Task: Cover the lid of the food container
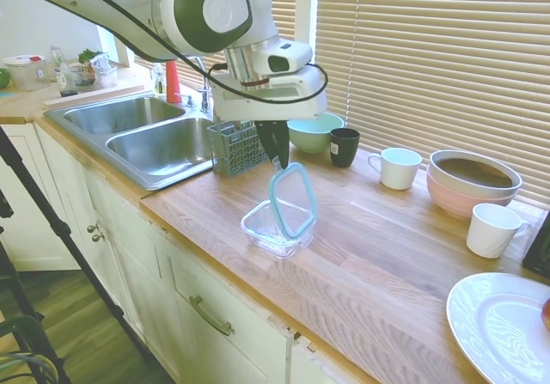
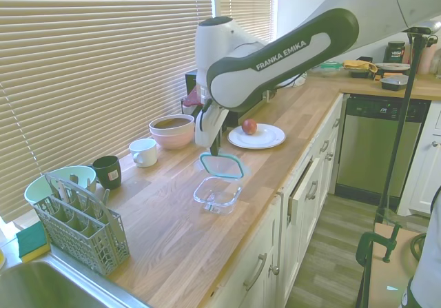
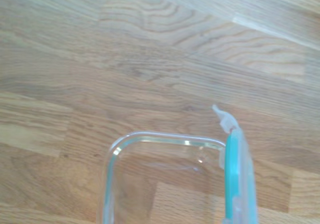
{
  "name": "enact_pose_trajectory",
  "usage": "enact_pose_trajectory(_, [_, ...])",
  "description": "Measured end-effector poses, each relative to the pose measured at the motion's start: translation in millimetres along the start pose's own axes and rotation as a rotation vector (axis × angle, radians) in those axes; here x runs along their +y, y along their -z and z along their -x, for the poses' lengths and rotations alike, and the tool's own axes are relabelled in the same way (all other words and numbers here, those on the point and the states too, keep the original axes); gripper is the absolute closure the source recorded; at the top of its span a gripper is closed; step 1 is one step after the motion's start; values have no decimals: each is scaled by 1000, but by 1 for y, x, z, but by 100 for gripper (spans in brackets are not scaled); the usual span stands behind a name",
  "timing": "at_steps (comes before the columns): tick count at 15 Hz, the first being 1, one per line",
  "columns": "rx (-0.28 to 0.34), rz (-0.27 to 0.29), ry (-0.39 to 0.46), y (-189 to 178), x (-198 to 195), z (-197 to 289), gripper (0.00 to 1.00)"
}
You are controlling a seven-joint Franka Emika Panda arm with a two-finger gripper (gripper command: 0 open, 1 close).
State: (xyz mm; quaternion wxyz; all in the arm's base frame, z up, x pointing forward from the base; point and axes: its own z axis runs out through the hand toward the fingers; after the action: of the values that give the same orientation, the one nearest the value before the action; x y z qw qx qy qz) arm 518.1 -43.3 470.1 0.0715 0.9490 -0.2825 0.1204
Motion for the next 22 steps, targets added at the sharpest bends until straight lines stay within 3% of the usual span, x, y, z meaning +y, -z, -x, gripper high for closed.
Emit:
enact_pose_trajectory(11, [-17, 58, 76, -61, -62, 40, 100])
enact_pose_trajectory(22, [17, 137, 184, -88, -49, 35, 100])
